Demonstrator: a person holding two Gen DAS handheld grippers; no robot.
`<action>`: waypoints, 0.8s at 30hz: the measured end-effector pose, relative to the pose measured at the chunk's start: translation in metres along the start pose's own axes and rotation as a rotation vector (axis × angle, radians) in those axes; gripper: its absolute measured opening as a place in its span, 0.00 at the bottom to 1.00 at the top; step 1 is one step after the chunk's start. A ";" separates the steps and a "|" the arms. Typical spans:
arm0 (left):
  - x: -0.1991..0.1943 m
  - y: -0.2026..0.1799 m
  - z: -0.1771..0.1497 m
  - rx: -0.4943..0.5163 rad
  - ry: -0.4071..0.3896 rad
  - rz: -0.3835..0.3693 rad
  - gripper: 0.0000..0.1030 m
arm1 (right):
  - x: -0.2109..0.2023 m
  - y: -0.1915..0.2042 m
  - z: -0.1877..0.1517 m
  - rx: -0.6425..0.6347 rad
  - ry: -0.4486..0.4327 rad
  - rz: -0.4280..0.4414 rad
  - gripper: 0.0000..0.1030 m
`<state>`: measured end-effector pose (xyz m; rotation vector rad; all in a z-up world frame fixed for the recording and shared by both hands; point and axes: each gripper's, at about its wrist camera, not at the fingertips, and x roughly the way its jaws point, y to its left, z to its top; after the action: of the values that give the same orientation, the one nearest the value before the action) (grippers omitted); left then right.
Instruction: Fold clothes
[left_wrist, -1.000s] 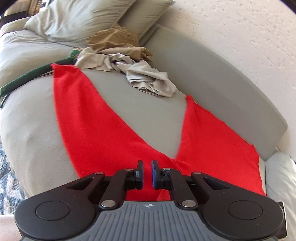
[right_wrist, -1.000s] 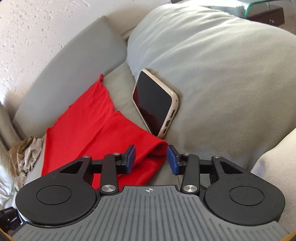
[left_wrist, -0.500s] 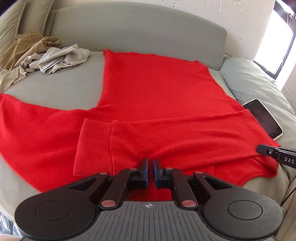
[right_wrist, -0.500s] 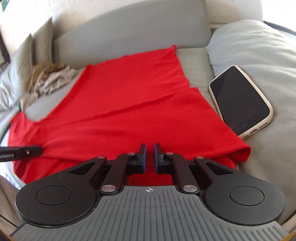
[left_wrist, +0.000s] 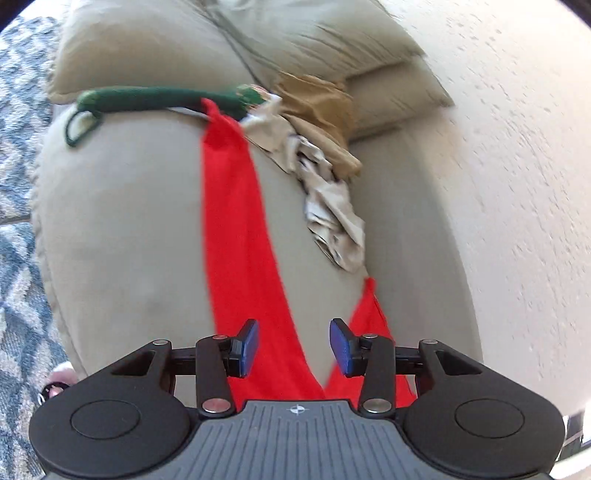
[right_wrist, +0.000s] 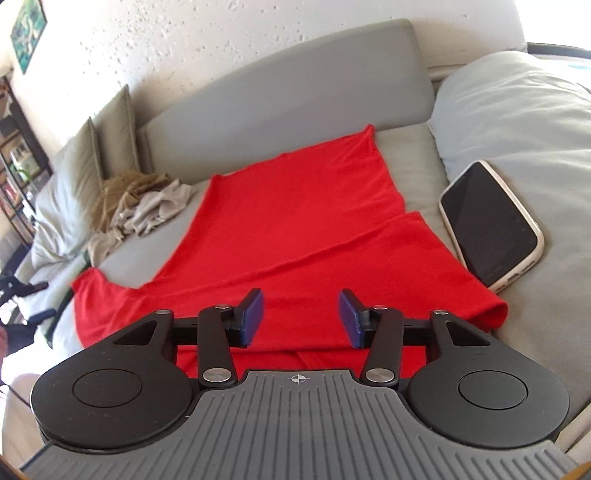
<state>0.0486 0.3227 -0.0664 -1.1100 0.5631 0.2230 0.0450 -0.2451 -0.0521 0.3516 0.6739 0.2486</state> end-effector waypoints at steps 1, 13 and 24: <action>0.011 0.017 0.014 -0.045 0.004 0.036 0.41 | -0.002 0.003 0.002 0.019 -0.011 0.018 0.53; 0.097 0.054 0.057 -0.215 0.090 -0.061 0.37 | -0.005 0.065 0.028 0.038 -0.044 0.128 0.56; 0.135 0.070 0.109 -0.330 -0.098 -0.038 0.12 | -0.005 0.083 0.033 0.006 -0.041 0.118 0.57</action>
<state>0.1650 0.4362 -0.1579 -1.4199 0.4257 0.3440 0.0537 -0.1792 0.0072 0.4017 0.6145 0.3506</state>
